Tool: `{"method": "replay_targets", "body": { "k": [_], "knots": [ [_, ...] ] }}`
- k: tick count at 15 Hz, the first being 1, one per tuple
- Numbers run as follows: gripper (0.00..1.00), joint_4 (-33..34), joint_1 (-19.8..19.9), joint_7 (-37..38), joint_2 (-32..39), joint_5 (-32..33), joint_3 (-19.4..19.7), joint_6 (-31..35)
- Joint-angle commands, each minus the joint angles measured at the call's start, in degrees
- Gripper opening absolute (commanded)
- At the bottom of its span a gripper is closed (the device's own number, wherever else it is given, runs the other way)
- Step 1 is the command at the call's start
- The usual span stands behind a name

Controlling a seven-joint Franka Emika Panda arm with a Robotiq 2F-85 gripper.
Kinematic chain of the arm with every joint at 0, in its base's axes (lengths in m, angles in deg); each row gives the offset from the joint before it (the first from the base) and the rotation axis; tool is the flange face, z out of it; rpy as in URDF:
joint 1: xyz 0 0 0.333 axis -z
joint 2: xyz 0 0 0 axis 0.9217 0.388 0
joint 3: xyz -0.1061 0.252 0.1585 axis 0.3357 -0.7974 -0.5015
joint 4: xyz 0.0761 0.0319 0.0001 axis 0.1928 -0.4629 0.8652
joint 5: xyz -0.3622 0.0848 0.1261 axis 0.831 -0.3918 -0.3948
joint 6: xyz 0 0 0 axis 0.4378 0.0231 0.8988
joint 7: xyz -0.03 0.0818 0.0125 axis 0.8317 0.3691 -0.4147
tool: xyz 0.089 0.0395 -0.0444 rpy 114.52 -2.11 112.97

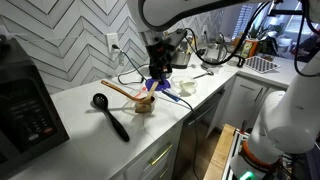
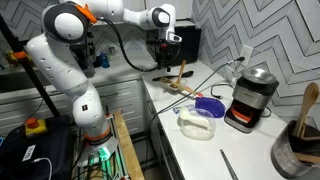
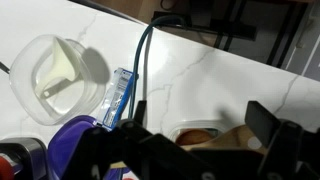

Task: Pick up the white cooking spoon from the clear bowl and put it in the bowl with the wooden ladles

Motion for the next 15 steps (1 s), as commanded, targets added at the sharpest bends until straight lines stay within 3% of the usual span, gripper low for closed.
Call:
{"method": "replay_targets", "body": {
  "k": [1, 7, 9, 15],
  "knots": [
    [1.00, 0.13, -1.58, 0.24, 0.12, 0.22, 1.41, -0.16],
    [1.00, 0.12, -1.17, 1.48, 0.49, -1.24, 2.06, 0.01],
    [1.00, -1.12, 0.28, 4.63, -0.49, -1.42, 3.94, 0.09],
    [1.00, -4.78, 4.00, 4.22, -4.30, -1.33, 10.91, -1.78]
  ]
}}
